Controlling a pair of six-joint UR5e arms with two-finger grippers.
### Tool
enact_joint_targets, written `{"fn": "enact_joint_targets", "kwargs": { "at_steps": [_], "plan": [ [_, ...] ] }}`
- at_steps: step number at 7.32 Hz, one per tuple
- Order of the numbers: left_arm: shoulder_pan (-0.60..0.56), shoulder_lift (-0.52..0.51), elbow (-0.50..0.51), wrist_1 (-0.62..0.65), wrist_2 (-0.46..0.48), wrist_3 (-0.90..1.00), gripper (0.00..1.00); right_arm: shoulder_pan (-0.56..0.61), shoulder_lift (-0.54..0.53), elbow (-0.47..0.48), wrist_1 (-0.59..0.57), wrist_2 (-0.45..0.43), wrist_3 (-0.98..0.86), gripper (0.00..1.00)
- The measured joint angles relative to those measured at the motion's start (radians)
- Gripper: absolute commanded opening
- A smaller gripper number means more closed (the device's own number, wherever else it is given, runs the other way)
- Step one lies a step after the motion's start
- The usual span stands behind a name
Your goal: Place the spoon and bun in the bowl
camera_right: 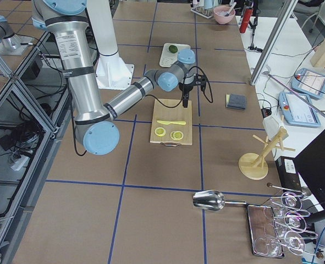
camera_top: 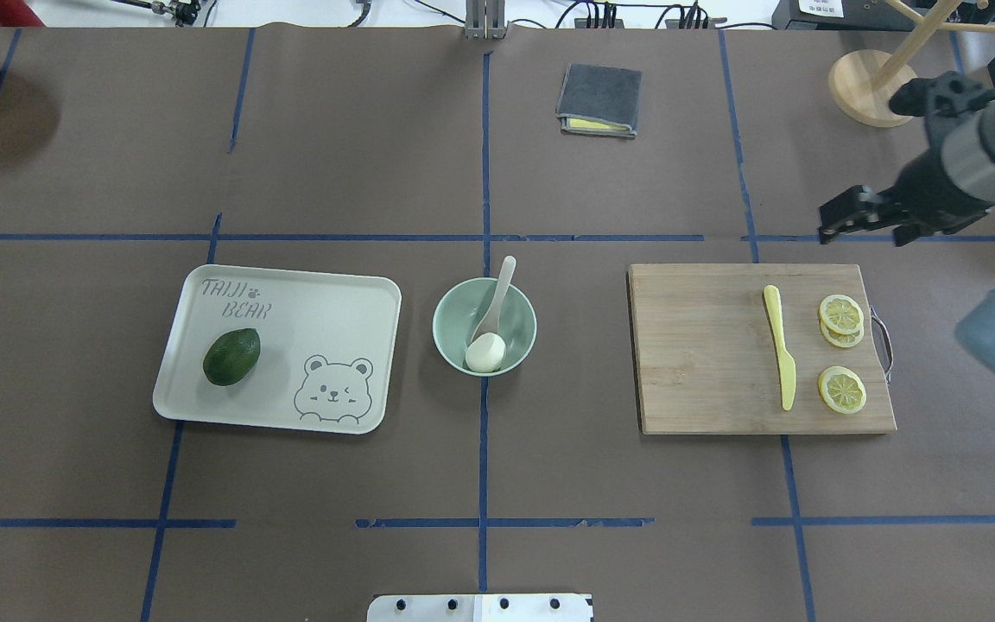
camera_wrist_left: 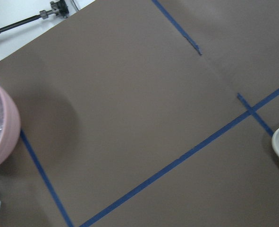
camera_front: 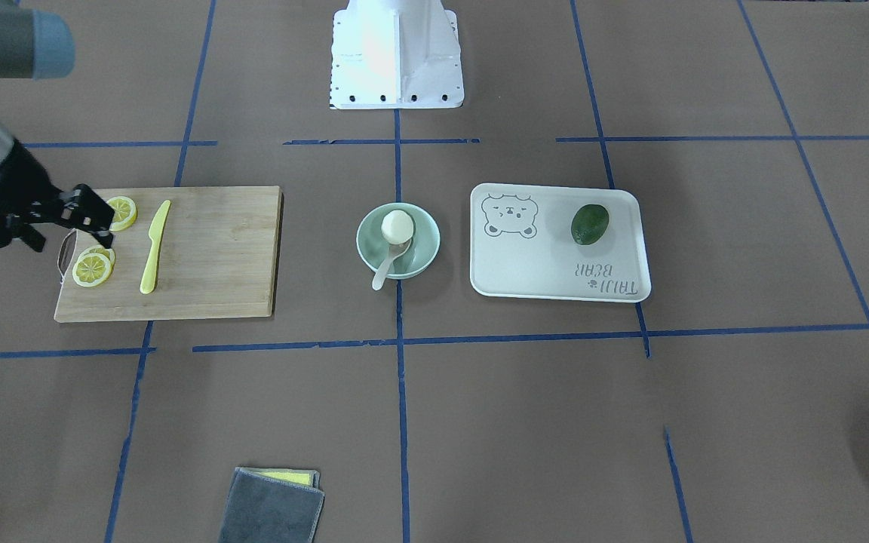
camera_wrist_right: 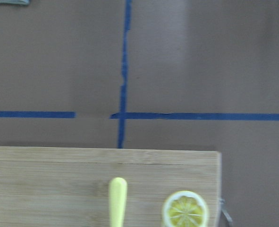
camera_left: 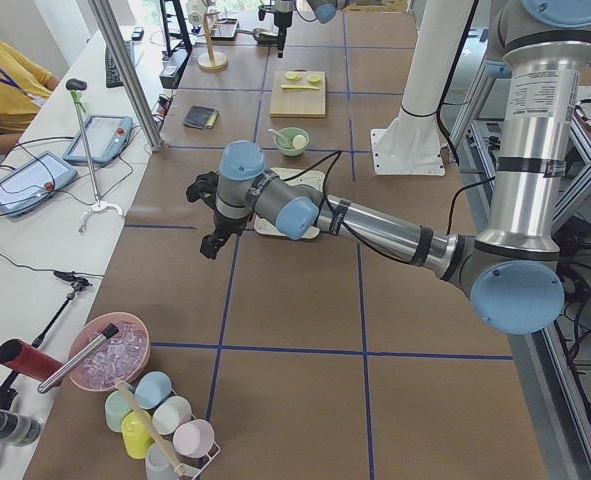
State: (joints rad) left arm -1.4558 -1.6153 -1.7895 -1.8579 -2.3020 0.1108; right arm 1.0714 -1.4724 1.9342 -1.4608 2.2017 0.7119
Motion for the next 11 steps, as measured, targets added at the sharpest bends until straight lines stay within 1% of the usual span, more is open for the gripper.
{"fn": "enact_joint_targets", "kwargs": {
  "at_steps": [2, 4, 5, 7, 9, 11],
  "plan": [
    [-0.123, 0.029, 0.019, 0.044, -0.018, 0.057, 1.0, 0.204, -0.133, -0.008, -0.007, 0.092, -0.313, 1.0],
    [-0.184, 0.105, 0.02, 0.054, -0.062, 0.083, 1.0, 0.337, -0.215, -0.048, -0.008, 0.129, -0.507, 1.0],
    [-0.191, 0.143, 0.04, 0.05, -0.074, 0.087, 1.0, 0.376, -0.231, -0.088, -0.008, 0.157, -0.581, 1.0],
    [-0.191, 0.192, 0.092, 0.042, -0.084, 0.083, 1.0, 0.417, -0.234, -0.131, -0.011, 0.191, -0.644, 1.0],
    [-0.175, 0.208, 0.086, 0.069, -0.101, 0.012, 1.0, 0.43, -0.233, -0.139, -0.013, 0.202, -0.652, 1.0],
    [-0.102, 0.193, 0.058, 0.096, -0.11, -0.087, 1.0, 0.431, -0.231, -0.14, -0.013, 0.205, -0.652, 1.0]
  ]
}}
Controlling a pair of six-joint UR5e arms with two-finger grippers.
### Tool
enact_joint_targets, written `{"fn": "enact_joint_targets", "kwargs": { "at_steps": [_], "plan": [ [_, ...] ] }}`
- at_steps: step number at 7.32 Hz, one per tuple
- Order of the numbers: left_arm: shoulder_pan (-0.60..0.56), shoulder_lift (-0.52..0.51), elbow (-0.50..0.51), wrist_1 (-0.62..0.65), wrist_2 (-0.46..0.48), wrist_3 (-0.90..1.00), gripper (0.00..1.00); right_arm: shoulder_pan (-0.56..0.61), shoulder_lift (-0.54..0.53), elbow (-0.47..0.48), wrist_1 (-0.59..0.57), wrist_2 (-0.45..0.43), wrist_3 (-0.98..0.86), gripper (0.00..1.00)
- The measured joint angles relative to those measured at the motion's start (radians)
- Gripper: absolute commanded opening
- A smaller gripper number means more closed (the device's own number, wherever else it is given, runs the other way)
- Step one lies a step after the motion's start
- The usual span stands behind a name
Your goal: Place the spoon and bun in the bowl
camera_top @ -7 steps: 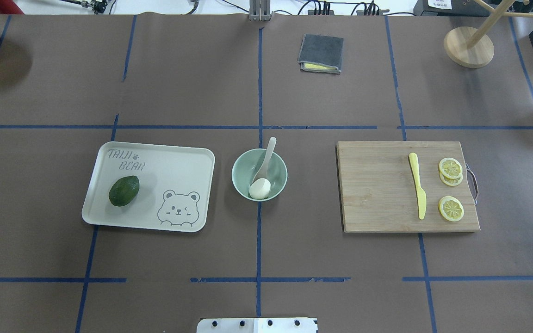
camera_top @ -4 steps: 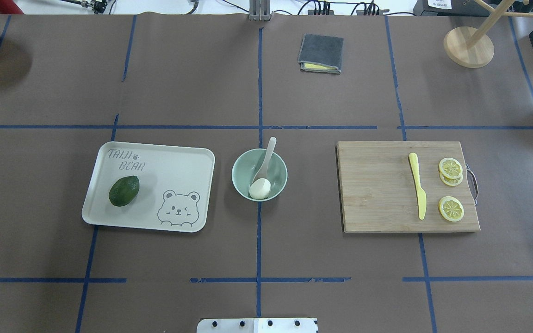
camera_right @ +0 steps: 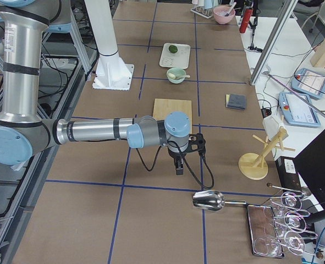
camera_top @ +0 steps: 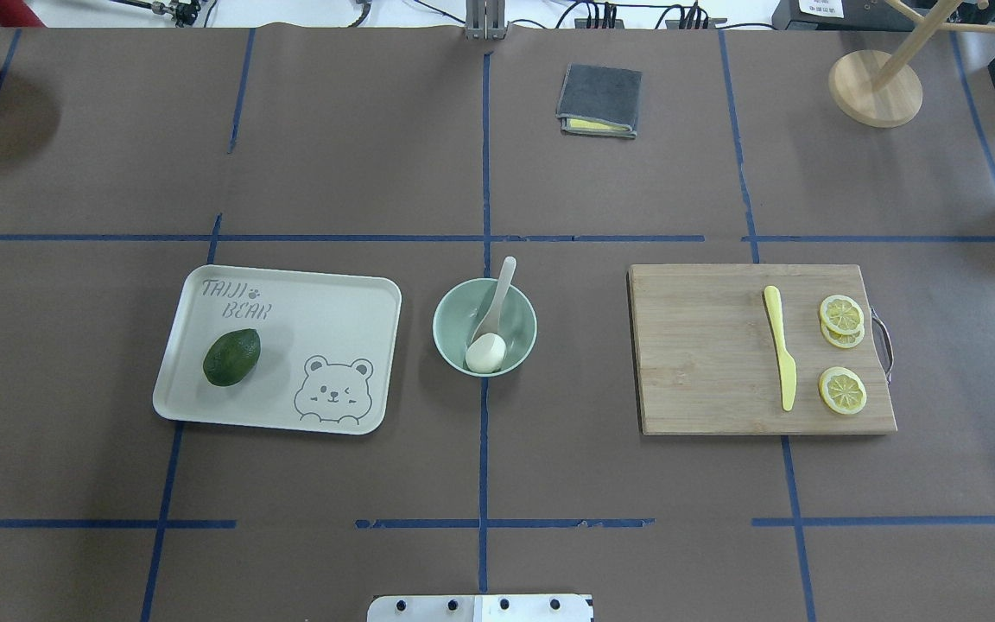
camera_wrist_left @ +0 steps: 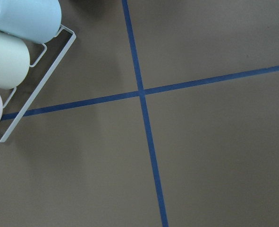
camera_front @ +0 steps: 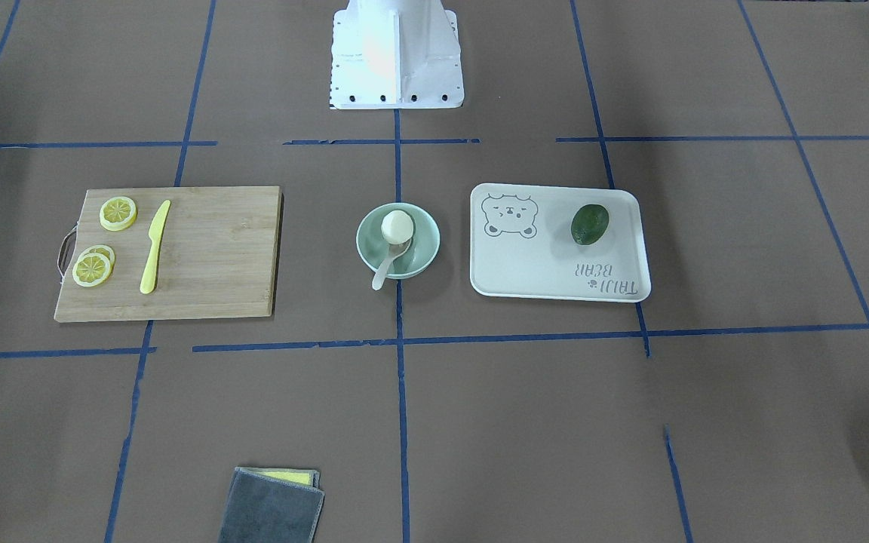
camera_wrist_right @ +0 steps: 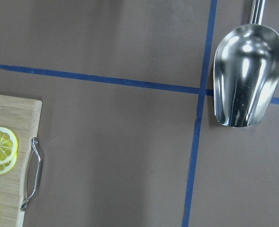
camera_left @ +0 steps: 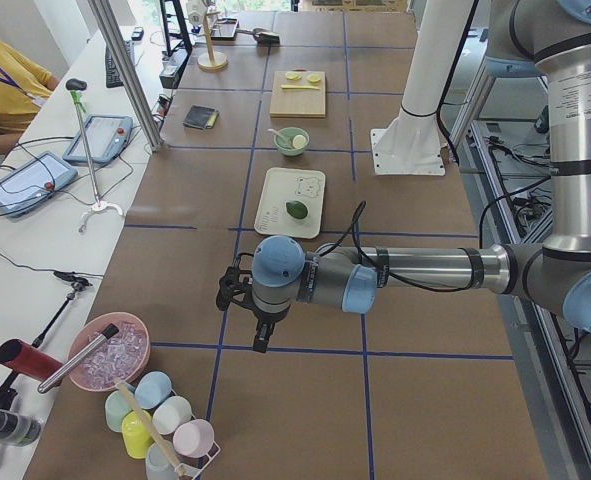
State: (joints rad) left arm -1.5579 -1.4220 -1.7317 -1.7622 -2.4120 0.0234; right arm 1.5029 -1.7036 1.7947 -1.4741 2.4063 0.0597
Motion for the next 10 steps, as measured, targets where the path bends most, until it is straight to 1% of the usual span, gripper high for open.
{"fn": "enact_joint_targets", "kwargs": {
  "at_steps": [1, 2, 3, 4, 5, 7, 9, 10],
  "plan": [
    [0.039, -0.015, -0.014, 0.036, 0.017, -0.004, 1.0, 0.0, 0.0, 0.0, 0.0, 0.001, 0.0, 1.0],
    [0.059, -0.023, -0.03, 0.085, 0.029, 0.036, 1.0, 0.0, 0.001, -0.002, 0.001, 0.001, 0.0, 1.0],
    [0.058, -0.026, -0.031, 0.134, 0.051, 0.122, 1.0, 0.0, 0.001, -0.005, 0.002, 0.001, 0.0, 1.0],
    [0.044, -0.025, -0.022, 0.163, 0.084, 0.217, 1.0, -0.001, 0.001, -0.008, 0.003, 0.001, 0.0, 1.0],
    [0.027, -0.015, -0.01, 0.175, 0.102, 0.269, 1.0, -0.001, 0.001, -0.011, 0.005, 0.001, 0.0, 1.0],
    [0.006, 0.011, -0.009, 0.171, 0.114, 0.299, 1.0, -0.001, 0.005, -0.012, 0.006, 0.001, 0.0, 1.0],
    [0.001, -0.032, 0.007, 0.191, 0.116, 0.301, 1.0, -0.001, 0.006, -0.013, 0.006, 0.002, 0.0, 1.0],
    [-0.005, -0.062, 0.017, 0.231, 0.113, 0.302, 1.0, -0.001, 0.007, -0.015, 0.007, 0.001, 0.0, 1.0]
  ]
}}
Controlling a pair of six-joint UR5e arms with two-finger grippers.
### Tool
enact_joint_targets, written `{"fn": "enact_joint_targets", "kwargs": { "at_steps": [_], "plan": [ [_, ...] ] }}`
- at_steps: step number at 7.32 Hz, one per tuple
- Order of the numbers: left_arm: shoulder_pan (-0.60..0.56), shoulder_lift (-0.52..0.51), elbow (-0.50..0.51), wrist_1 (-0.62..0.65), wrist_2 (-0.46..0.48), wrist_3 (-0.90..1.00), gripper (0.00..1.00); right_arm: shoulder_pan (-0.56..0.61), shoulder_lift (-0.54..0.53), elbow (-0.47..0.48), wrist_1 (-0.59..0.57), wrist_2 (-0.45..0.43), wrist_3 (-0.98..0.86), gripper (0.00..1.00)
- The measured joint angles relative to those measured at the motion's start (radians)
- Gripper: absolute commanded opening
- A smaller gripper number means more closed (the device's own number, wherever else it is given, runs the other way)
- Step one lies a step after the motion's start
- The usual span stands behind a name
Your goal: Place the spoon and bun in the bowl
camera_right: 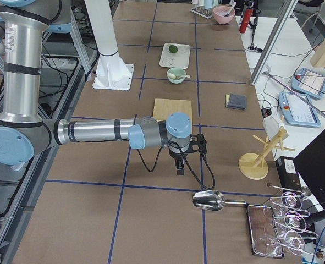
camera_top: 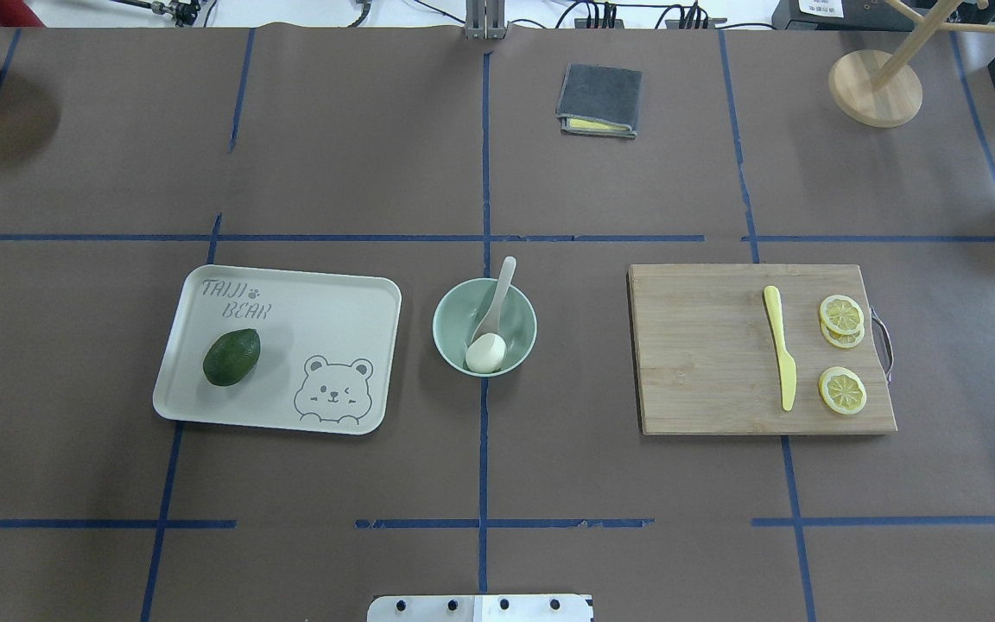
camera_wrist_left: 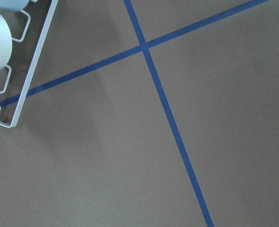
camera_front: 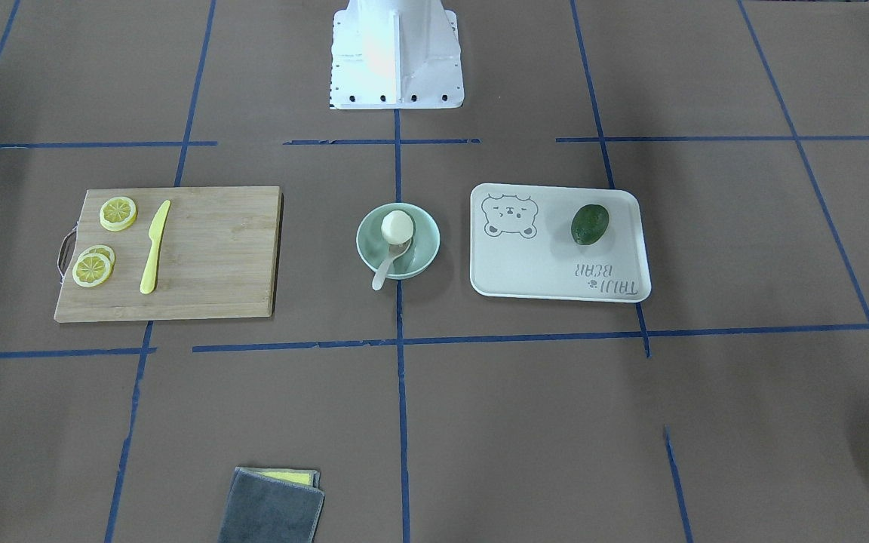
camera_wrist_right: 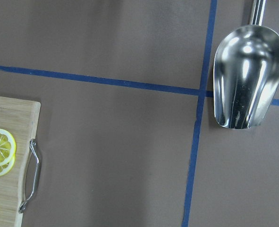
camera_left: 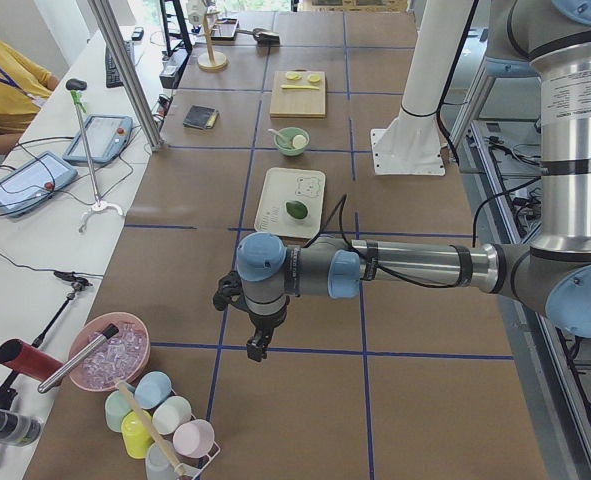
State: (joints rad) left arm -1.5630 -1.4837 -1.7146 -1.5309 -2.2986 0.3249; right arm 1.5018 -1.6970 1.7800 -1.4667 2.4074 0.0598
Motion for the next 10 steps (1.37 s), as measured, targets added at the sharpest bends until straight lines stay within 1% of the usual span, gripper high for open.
{"fn": "enact_joint_targets", "kwargs": {
  "at_steps": [2, 3, 4, 5, 6, 8, 9, 10],
  "plan": [
    [-0.012, -0.038, -0.008, 0.164, -0.057, 0.0, 1.0, 0.0, 0.0, -0.005, 0.002, 0.0, 0.0, 1.0],
    [-0.017, -0.043, -0.01, 0.224, -0.09, 0.0, 1.0, 0.0, -0.001, -0.008, 0.003, 0.0, 0.0, 1.0],
    [-0.02, -0.038, -0.011, 0.246, -0.123, -0.016, 1.0, 0.0, -0.002, -0.009, 0.004, 0.0, 0.0, 1.0],
    [-0.022, -0.034, -0.018, 0.23, -0.14, -0.064, 1.0, 0.0, -0.002, -0.01, 0.005, 0.001, 0.0, 1.0],
    [-0.026, -0.024, -0.022, 0.165, -0.129, -0.106, 1.0, 0.0, -0.002, -0.01, 0.006, 0.001, 0.0, 1.0],
    [-0.033, 0.005, -0.015, -0.011, -0.087, -0.185, 1.0, 0.0, -0.002, -0.01, 0.006, 0.001, 0.0, 1.0],
    [-0.033, 0.019, -0.01, -0.08, -0.073, -0.222, 1.0, 0.0, -0.002, -0.01, 0.006, 0.001, 0.0, 1.0],
    [-0.033, 0.03, -0.006, -0.119, -0.06, -0.246, 1.0, 0.0, -0.003, -0.01, 0.006, 0.0, 0.002, 1.0]
  ]
}}
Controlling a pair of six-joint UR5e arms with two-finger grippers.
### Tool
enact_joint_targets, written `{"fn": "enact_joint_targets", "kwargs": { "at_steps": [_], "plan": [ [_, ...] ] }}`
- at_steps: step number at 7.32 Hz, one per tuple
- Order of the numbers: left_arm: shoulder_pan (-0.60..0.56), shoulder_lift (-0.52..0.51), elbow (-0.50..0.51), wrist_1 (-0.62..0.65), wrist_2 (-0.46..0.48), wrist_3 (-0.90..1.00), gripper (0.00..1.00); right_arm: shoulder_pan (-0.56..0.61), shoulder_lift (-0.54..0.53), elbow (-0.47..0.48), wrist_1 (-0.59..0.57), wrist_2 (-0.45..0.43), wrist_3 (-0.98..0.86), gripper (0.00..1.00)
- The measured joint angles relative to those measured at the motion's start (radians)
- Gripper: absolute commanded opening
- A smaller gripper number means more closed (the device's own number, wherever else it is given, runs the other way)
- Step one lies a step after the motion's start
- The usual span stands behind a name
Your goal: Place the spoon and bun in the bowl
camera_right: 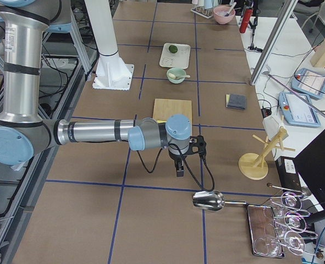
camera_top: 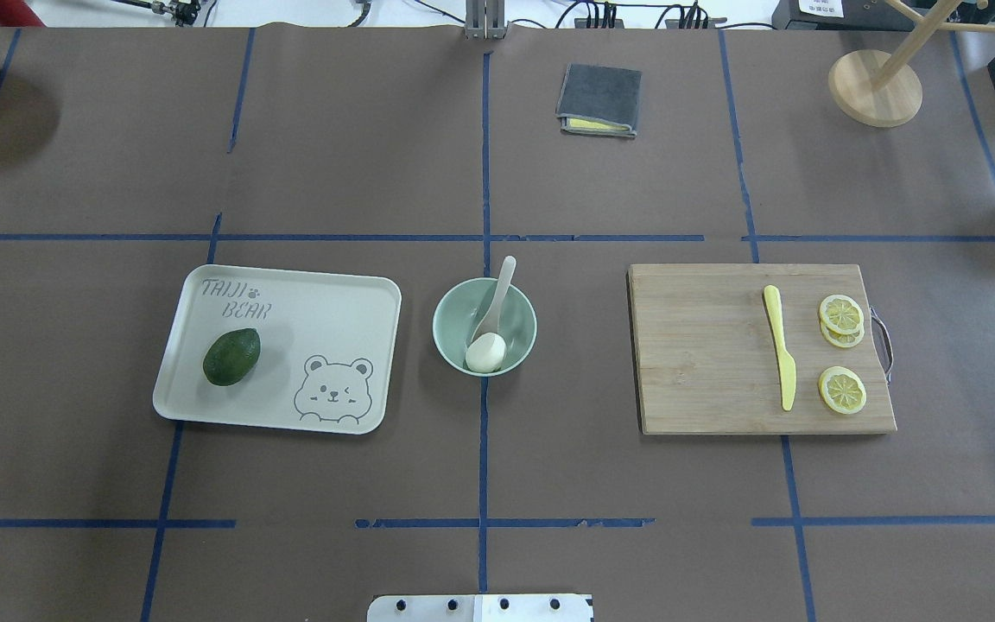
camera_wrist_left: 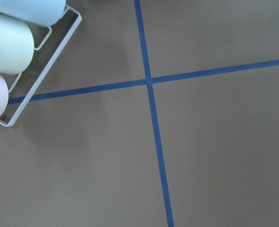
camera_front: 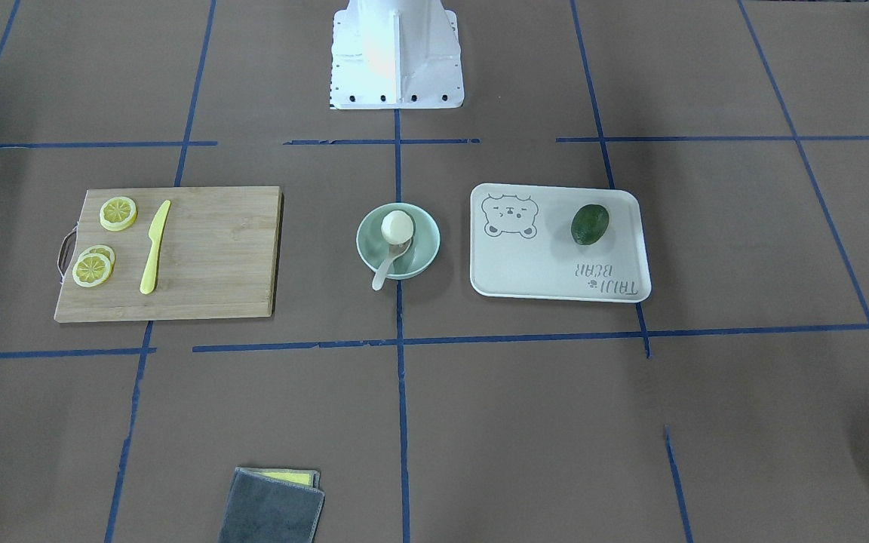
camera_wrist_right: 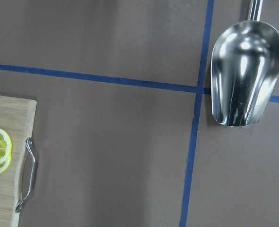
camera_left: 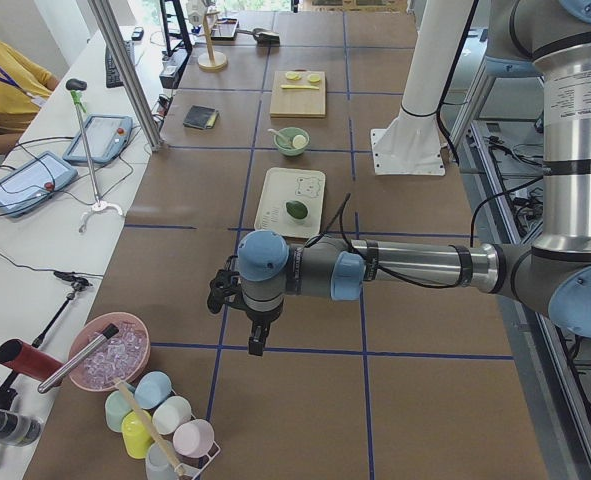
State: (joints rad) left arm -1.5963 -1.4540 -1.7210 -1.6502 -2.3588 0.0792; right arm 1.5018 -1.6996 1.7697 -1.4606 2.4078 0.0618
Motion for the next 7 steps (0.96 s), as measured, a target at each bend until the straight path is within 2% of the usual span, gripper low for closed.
{"fn": "enact_joint_targets", "kwargs": {
  "at_steps": [7],
  "plan": [
    [0.002, 0.006, 0.013, -0.021, 0.068, -0.03, 1.0, -0.005, -0.011, 0.005, -0.014, -0.009, 0.008, 1.0]
  ]
}}
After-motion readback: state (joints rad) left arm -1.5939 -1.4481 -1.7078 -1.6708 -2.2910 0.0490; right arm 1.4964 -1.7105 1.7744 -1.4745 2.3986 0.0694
